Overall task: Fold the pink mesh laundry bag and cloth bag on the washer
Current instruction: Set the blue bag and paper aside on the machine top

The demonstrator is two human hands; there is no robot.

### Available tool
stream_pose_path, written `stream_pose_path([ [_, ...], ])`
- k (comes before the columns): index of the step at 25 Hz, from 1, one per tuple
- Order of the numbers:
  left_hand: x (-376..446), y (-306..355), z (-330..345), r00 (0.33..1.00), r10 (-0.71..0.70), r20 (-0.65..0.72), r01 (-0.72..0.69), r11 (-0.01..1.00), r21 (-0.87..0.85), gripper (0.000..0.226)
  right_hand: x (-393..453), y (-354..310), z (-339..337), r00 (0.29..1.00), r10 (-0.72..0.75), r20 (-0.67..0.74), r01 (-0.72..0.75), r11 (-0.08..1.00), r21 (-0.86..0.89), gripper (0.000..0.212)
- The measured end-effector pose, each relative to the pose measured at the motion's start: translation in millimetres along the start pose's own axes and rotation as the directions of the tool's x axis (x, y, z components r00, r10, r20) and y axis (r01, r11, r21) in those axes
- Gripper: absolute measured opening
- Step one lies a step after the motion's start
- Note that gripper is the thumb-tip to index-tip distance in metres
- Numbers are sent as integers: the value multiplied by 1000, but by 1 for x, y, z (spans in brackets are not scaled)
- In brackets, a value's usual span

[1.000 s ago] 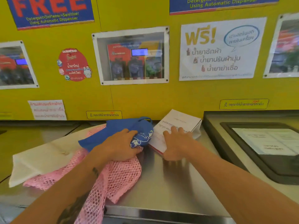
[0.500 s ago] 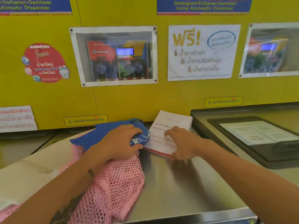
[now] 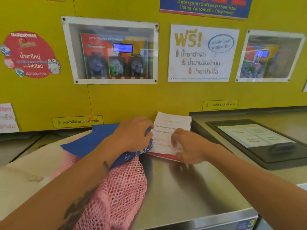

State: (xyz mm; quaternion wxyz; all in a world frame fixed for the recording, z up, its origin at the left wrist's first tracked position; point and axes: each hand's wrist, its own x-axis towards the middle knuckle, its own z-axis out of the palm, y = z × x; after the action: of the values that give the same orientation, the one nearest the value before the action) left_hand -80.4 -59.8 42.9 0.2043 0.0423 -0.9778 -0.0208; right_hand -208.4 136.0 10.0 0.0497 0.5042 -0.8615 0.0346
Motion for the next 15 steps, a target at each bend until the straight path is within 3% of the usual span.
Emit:
stream_pose_path([
  [2, 16, 5, 7, 977, -39, 208, 51, 997, -53, 51, 1, 9, -6, 999, 31, -37, -29, 998, 64, 22],
  [3, 21, 6, 12, 931, -78, 356, 125, 986, -111, 62, 2, 14, -9, 997, 62, -43, -58, 994, 95, 24],
  [4, 24, 7, 16, 868, -109, 485, 203, 968, -147, 71, 2, 19, -13, 994, 98, -38, -93, 988, 122, 30],
  [6, 22, 7, 27, 773, -164, 613, 251, 966, -58, 84, -1, 24, -16, 987, 158, 31, -160, 981, 110, 52],
  [8, 17, 9, 38, 754, -216, 620, 210, 974, 83, 94, -3, 23, -11, 984, 152, 96, -148, 988, -53, 76],
  [11, 14, 11, 44, 810, -185, 557, 179, 982, 66, 102, -2, 18, 0, 997, 60, 46, -43, 952, -304, 84],
  [13, 14, 10, 42, 848, -167, 503, 161, 985, 56, 104, 1, 22, 1, 1000, 13, 14, -7, 939, -343, 81],
  [15, 15, 7, 36, 885, -159, 438, 159, 987, 38, 101, 2, 30, -7, 1000, 8, 3, -7, 972, -237, 76],
])
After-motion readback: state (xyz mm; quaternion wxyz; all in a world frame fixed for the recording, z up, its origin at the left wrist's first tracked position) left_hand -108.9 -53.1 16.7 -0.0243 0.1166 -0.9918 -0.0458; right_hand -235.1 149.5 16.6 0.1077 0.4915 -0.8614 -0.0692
